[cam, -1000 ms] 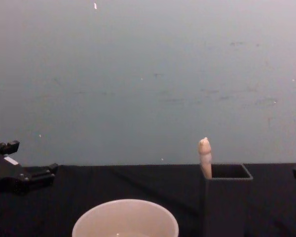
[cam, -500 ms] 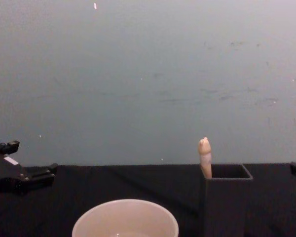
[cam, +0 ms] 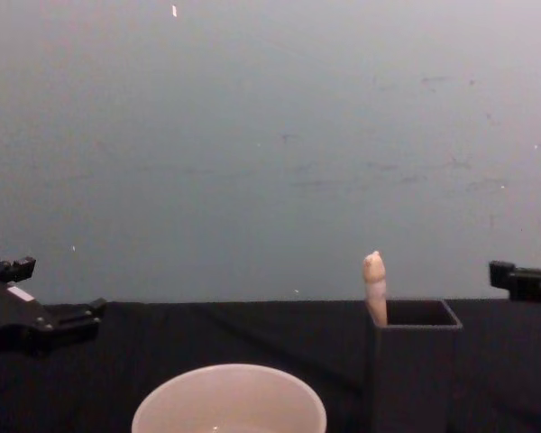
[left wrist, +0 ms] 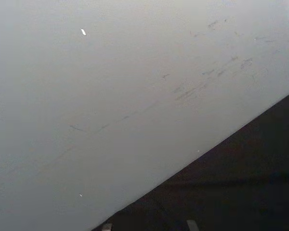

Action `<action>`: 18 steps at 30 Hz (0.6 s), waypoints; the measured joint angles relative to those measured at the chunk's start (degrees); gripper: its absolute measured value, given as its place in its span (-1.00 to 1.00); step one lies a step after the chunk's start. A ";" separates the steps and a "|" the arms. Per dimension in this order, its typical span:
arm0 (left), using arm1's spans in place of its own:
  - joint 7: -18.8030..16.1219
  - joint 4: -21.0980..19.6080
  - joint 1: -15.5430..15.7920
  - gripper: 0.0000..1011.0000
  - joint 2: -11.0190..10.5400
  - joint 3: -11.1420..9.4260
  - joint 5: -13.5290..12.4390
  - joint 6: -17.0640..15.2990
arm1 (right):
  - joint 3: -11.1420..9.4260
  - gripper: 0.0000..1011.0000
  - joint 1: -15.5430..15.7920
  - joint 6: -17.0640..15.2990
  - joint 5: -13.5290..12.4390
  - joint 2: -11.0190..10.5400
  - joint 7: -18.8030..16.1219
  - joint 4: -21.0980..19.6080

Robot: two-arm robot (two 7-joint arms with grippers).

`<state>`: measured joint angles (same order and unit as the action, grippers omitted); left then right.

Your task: Pick up the stirring spoon with one hand, stir inside the cup, then place it back in its original position.

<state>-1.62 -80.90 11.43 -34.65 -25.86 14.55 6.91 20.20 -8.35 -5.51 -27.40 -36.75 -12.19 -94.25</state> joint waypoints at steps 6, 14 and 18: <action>0.00 0.00 0.00 0.98 0.00 0.00 0.00 0.00 | 0.33 0.98 -0.40 -4.86 -2.24 -0.11 -4.26 -2.06; 0.00 0.00 0.00 0.98 0.00 0.00 0.00 0.00 | 2.31 0.98 -2.72 -9.31 -2.60 1.49 -8.47 -2.08; 0.00 0.00 0.00 0.98 0.00 0.00 0.00 0.00 | 3.41 0.98 -4.20 -10.59 -1.93 2.53 -9.60 -1.32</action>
<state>-1.62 -80.90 11.43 -34.65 -25.86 14.55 6.91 23.61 -12.55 -16.09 -29.34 -34.22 -21.80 -95.57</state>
